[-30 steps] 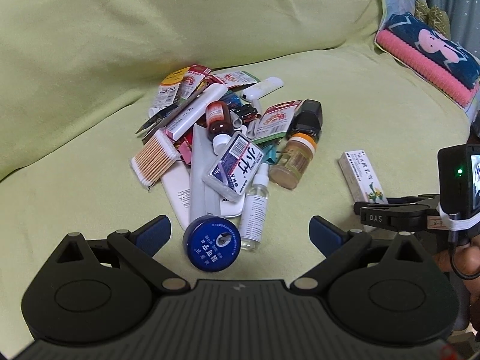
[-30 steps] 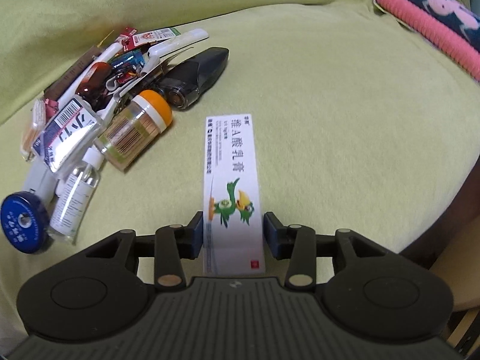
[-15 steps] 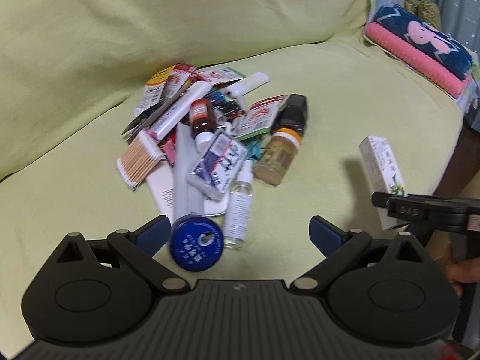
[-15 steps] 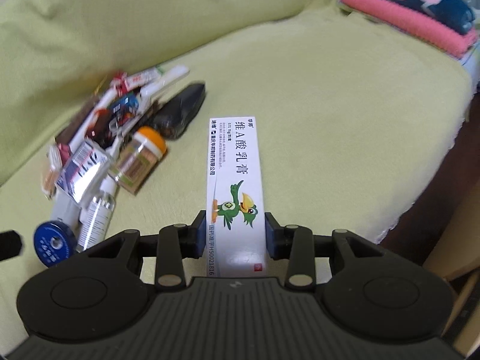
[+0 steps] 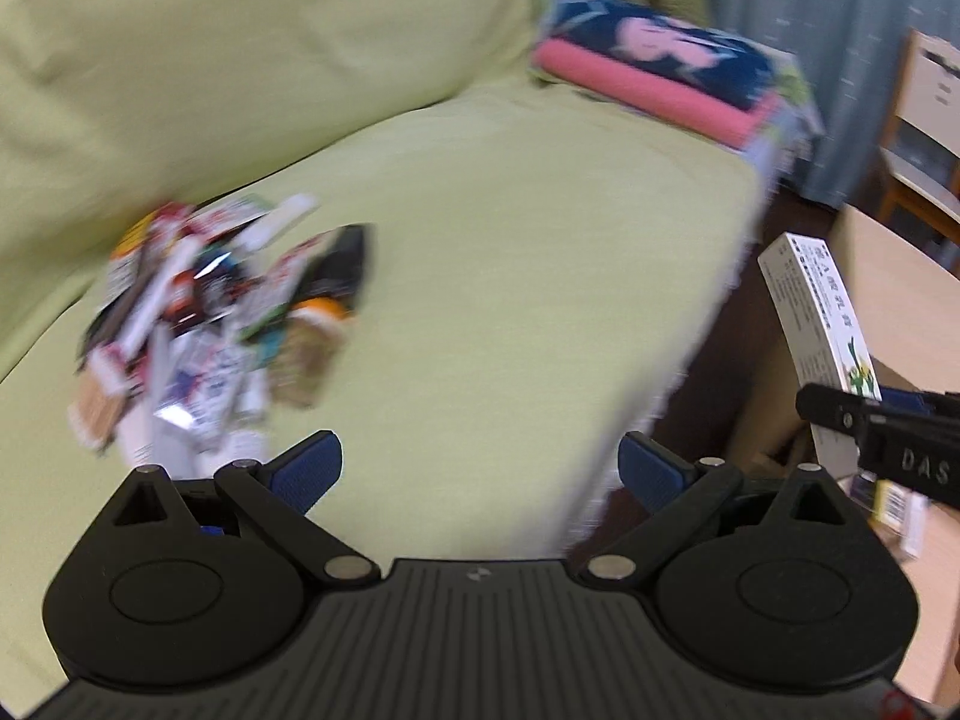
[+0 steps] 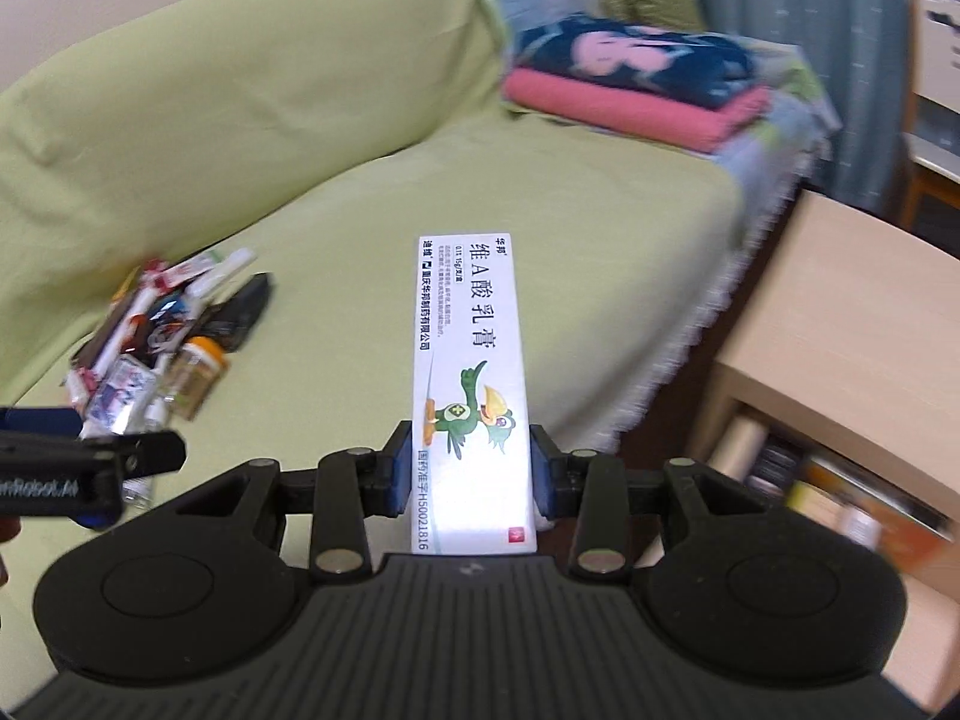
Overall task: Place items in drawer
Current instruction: 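Carry the held white box with the right gripper to the open drawer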
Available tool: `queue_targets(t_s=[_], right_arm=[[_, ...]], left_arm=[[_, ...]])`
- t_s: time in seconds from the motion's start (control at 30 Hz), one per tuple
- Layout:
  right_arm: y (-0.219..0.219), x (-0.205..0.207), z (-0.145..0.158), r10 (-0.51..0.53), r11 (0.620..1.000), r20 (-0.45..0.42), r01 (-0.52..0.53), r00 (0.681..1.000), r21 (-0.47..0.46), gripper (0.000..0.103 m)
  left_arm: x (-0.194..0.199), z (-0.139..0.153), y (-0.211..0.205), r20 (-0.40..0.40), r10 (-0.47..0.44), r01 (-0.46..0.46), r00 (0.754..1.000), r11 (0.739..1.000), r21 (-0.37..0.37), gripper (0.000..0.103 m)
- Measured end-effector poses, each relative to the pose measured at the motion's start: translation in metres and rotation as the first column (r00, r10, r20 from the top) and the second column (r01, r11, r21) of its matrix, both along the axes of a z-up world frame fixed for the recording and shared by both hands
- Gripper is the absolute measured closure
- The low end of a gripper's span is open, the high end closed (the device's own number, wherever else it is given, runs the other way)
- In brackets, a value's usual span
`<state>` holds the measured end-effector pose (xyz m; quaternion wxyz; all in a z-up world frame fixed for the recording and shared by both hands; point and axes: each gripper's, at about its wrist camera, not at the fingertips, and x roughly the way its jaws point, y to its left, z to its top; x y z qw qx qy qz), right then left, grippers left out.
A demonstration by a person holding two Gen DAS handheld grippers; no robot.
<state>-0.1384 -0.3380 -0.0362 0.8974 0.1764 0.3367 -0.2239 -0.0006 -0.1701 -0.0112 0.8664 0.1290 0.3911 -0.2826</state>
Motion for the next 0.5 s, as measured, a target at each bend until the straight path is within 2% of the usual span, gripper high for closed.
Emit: queue_targets(t_s=[0.27, 0.5], right_arm=[[-0.030, -0.091, 0.003, -0.142, 0.990, -0.012, 0.142, 0.990, 0.002, 0.069], [-0.065, -0.169, -0.012, -0.287, 0.957, -0.092, 0.290, 0.953, 0.019, 0.069]], left_arm=[[-0.059, 0.007, -0.063, 0.017, -0.160, 0.160, 0.987, 0.987, 0.001, 0.004], [-0.107, 0.006, -0.104, 0.030, -0.274, 0.273, 0.961, 0.961, 0.045, 0.004]])
